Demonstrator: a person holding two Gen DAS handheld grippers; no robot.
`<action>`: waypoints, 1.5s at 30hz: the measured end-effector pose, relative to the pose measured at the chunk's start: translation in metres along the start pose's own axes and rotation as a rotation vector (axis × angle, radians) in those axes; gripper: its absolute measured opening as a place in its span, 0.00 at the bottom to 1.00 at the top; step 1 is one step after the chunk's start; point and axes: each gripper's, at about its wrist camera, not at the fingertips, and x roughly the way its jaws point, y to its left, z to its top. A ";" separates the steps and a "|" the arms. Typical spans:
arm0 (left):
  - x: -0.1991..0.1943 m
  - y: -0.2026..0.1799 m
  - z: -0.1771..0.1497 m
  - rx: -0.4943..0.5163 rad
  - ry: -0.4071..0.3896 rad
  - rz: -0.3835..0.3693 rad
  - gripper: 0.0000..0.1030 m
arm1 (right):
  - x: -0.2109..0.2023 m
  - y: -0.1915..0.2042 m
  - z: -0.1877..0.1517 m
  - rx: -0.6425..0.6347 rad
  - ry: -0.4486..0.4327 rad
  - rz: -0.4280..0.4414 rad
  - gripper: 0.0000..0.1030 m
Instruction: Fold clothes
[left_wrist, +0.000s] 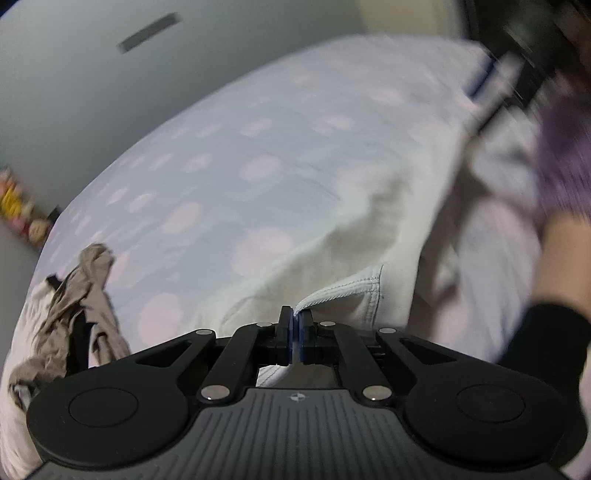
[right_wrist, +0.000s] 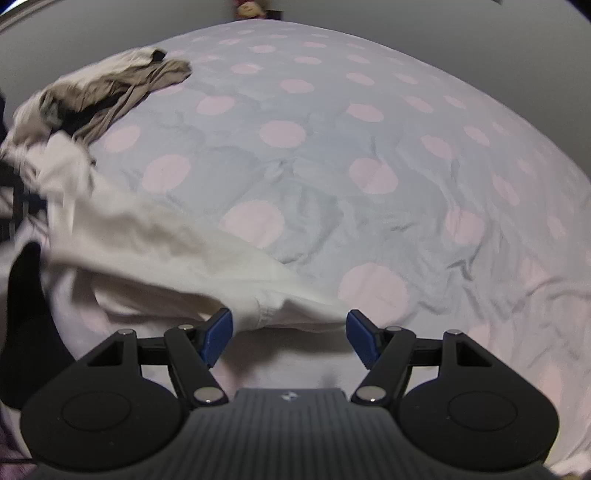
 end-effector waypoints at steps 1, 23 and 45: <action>0.000 0.010 0.005 -0.038 -0.006 0.009 0.01 | 0.000 0.001 0.000 -0.028 0.005 -0.007 0.69; 0.059 0.081 0.035 -0.276 0.003 0.033 0.01 | 0.049 0.065 0.004 -0.557 -0.019 -0.122 0.23; 0.085 0.116 0.014 -0.332 0.037 -0.056 0.47 | 0.083 -0.022 0.036 -0.069 -0.030 -0.085 0.27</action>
